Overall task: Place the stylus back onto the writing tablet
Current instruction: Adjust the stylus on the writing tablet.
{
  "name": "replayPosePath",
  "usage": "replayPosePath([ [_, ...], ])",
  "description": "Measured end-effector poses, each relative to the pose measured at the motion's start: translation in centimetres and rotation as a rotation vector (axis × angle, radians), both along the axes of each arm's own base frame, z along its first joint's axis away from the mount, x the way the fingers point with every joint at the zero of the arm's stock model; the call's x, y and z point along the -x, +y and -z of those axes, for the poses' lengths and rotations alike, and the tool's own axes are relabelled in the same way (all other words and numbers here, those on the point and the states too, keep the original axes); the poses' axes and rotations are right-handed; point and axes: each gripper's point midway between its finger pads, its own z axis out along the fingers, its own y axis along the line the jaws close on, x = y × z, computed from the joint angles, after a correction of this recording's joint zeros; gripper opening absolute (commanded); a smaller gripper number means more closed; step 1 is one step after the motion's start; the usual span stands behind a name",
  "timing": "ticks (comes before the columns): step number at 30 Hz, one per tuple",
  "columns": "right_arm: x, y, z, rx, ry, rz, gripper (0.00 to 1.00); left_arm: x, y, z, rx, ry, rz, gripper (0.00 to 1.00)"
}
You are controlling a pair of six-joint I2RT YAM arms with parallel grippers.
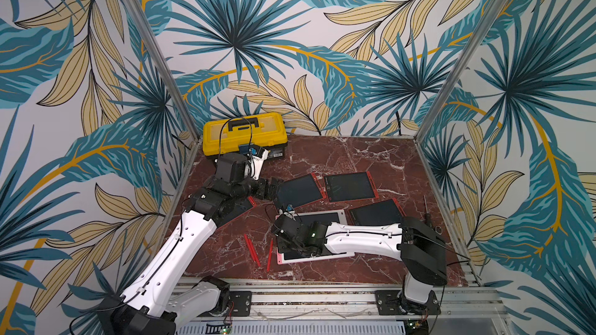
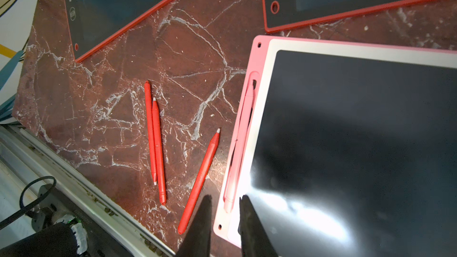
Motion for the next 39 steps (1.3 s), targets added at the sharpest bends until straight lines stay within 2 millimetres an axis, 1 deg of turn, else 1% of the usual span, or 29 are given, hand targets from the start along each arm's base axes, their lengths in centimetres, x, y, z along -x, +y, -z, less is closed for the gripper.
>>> replayPosePath([
  [5, 0.1, -0.1, 0.6, 0.024, 0.004, -0.013, 0.18, 0.3, 0.2, -0.3, 0.001, -0.012, -0.005, 1.0],
  [11, 0.3, 0.1, 2.1, 0.056, 0.031, -0.022, 0.18, 0.6, -0.2, -0.4, 0.017, -0.008, 0.019, 1.0],
  [13, 0.3, 0.2, 2.6, 0.067, 0.038, -0.024, 0.18, 0.8, -0.7, -0.5, 0.033, -0.002, 0.046, 1.0],
  [17, 0.2, 0.6, 2.8, 0.067, 0.048, -0.026, 0.17, 1.5, -1.7, -0.6, 0.07, 0.013, 0.108, 1.0],
  [20, -0.1, 0.4, 3.1, 0.07, 0.054, -0.019, 0.17, 2.0, -2.6, -0.8, 0.095, 0.022, 0.168, 0.99],
  [23, -0.6, 0.2, 3.3, 0.073, 0.06, -0.007, 0.15, 2.3, -3.6, -1.9, 0.118, 0.016, 0.23, 0.99],
  [28, -1.5, 0.3, 3.6, 0.072, 0.068, 0.008, 0.15, 1.7, -5.4, -4.9, 0.163, -0.028, 0.334, 1.0],
  [30, -1.6, 0.5, 3.7, 0.072, 0.069, 0.008, 0.14, 1.2, -6.0, -5.6, 0.174, -0.037, 0.362, 0.99],
  [32, -1.7, 0.7, 3.7, 0.073, 0.069, 0.008, 0.12, 0.7, -6.5, -5.7, 0.183, -0.039, 0.381, 1.0],
  [36, -1.8, 1.0, 3.4, 0.064, 0.066, 0.012, 0.09, -0.1, -7.3, -4.9, 0.193, -0.016, 0.402, 1.0],
  [39, -1.9, 1.1, 3.2, 0.06, 0.066, 0.016, 0.06, -0.2, -7.5, -5.0, 0.203, -0.025, 0.412, 1.0],
])
